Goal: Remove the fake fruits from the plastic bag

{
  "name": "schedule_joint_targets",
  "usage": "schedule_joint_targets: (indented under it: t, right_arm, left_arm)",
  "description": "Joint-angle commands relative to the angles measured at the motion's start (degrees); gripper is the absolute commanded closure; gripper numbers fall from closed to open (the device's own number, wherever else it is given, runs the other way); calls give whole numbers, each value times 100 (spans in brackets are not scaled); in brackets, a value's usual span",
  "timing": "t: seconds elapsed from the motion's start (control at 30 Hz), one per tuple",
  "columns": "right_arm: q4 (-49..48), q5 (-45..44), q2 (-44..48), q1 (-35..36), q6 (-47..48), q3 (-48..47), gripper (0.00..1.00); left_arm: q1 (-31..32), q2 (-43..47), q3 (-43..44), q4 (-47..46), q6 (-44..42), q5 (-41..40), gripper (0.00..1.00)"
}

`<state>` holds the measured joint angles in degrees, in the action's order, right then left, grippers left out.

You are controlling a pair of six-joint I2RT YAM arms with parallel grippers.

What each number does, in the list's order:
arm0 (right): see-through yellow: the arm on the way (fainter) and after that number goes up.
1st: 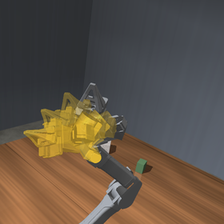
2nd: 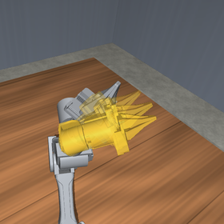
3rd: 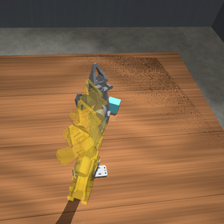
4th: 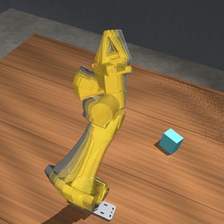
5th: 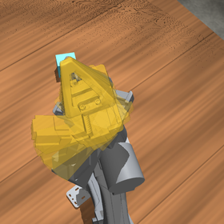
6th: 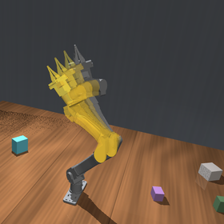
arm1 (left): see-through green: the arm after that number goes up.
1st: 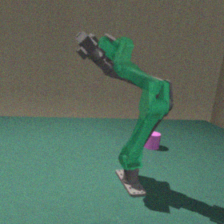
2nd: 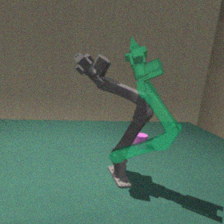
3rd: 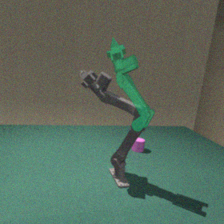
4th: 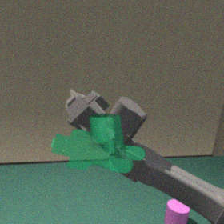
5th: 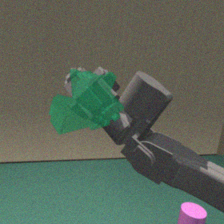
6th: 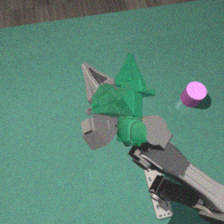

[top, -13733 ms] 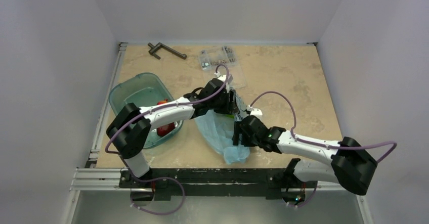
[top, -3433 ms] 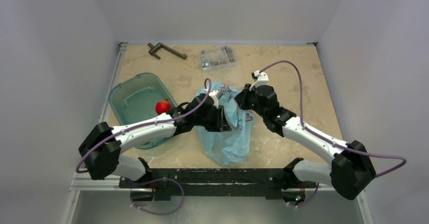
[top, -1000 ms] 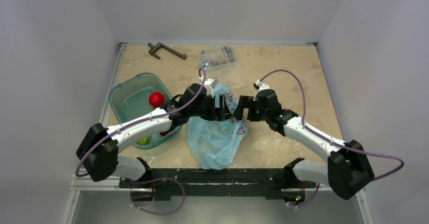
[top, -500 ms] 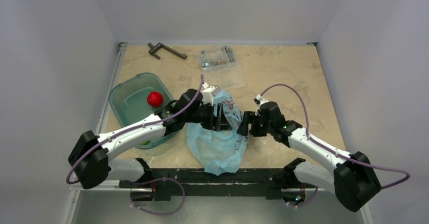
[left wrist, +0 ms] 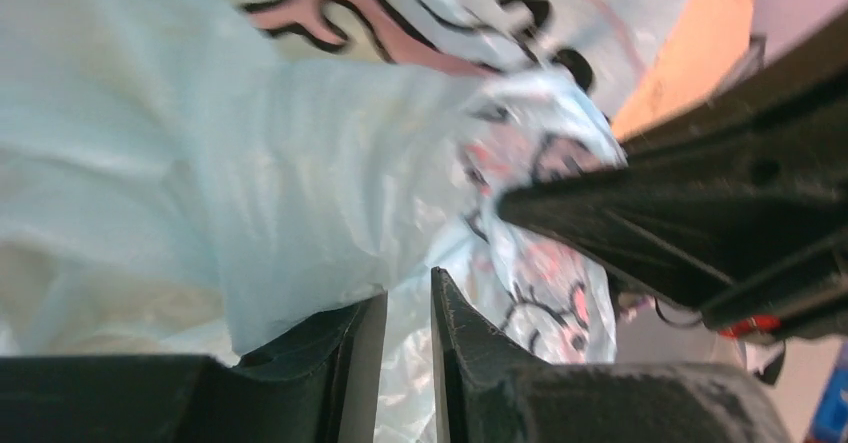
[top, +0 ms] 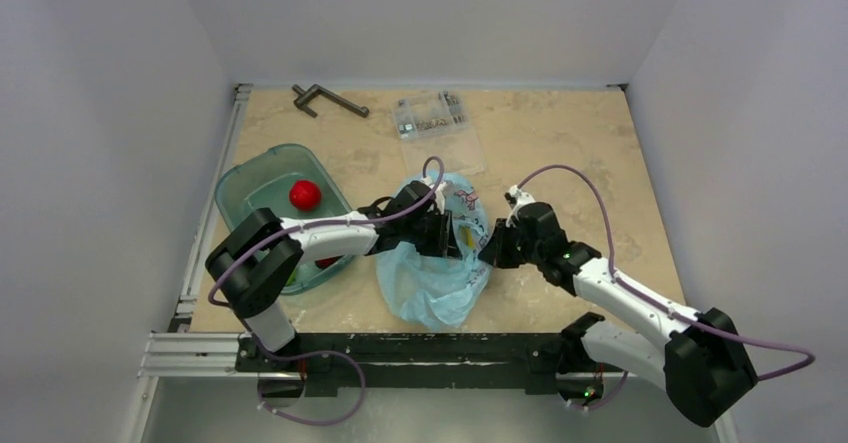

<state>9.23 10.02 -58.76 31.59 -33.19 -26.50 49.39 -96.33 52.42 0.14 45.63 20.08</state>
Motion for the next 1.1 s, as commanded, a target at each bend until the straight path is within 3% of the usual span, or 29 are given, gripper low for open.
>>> schedule_joint_targets:
  t: [0.0, 0.27, 0.37, 0.4, 0.47, 0.53, 0.57, 0.77, 0.9, 0.97, 1.07]
  right_arm:
    - [-309, 64, 118, 21, 243, -49, 100]
    - [-741, 308, -157, 21, 342, 80, 100]
    - [-426, -189, -192, 16, 257, -90, 99]
    - [-214, -582, -207, 18, 165, -179, 90]
    - [51, -1164, -307, 22, 24, -340, 60]
    - [-78, -1126, -475, 16, -122, -428, 32]
    - [-163, -1145, -553, 19, -109, -488, 23]
    - [-1133, -1016, -779, 22, 192, -638, 4]
    - [-1648, -1348, -1208, 13, 85, -641, 4]
    - [-1903, -1274, -1511, 9, 79, -648, 11]
    - [-2349, -1130, -1781, 13, 83, -412, 34]
  left_arm:
    - [-217, -112, 376, -118, -69, -807, 79]
    - [-235, -490, 768, -425, 279, -1118, 80]
    - [-236, -569, 803, -398, 316, -1203, 80]
    - [-236, -575, 778, -410, 340, -1221, 80]
    - [-236, -595, 758, -408, 327, -1224, 80]
    - [-236, -599, 734, -372, 300, -1221, 80]
    - [-236, -584, 703, -374, 300, -1230, 80]
    - [-236, -383, 524, -323, 212, -1308, 81]
    - [-232, -368, 610, -234, 132, -1268, 81]
    - [-234, -361, 613, -264, 142, -1169, 81]
    - [-236, -355, 655, -311, 142, -964, 78]
